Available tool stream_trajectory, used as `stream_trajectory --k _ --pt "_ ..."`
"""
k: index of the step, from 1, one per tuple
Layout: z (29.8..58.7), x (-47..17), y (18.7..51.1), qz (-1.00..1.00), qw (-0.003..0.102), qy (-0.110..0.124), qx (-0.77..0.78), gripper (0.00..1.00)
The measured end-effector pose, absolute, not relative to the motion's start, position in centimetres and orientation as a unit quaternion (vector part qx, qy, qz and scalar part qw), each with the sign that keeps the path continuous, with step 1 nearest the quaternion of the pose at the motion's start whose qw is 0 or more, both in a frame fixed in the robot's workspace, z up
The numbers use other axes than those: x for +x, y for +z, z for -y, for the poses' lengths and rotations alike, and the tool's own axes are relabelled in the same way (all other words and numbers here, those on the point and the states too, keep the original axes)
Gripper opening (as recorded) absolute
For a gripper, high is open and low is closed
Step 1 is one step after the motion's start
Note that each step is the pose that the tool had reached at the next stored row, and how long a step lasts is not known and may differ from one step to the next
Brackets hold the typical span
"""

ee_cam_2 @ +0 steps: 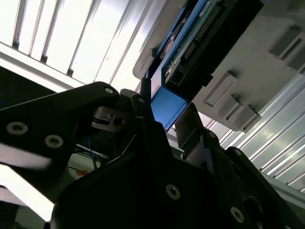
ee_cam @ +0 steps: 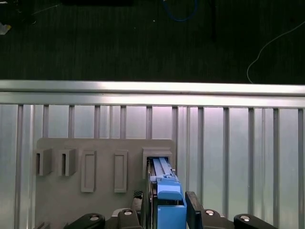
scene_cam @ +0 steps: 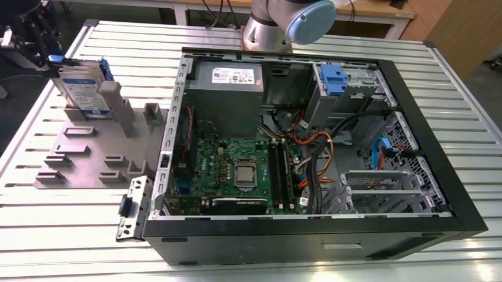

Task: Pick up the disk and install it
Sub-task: 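Pick up the disk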

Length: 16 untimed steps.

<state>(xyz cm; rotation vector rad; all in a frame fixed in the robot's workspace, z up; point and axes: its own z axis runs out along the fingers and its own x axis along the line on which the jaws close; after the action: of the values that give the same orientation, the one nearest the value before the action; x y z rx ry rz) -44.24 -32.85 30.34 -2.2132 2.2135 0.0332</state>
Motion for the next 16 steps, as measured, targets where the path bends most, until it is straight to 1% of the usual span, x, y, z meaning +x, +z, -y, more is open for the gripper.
stream_trajectory --k 12,16 --pt "32.73 -44.04 30.23 -0.724 0.006 0.01 -0.69 0.47" --pt "32.72 -44.1 29.89 -0.724 0.008 0.012 -0.69 0.47"
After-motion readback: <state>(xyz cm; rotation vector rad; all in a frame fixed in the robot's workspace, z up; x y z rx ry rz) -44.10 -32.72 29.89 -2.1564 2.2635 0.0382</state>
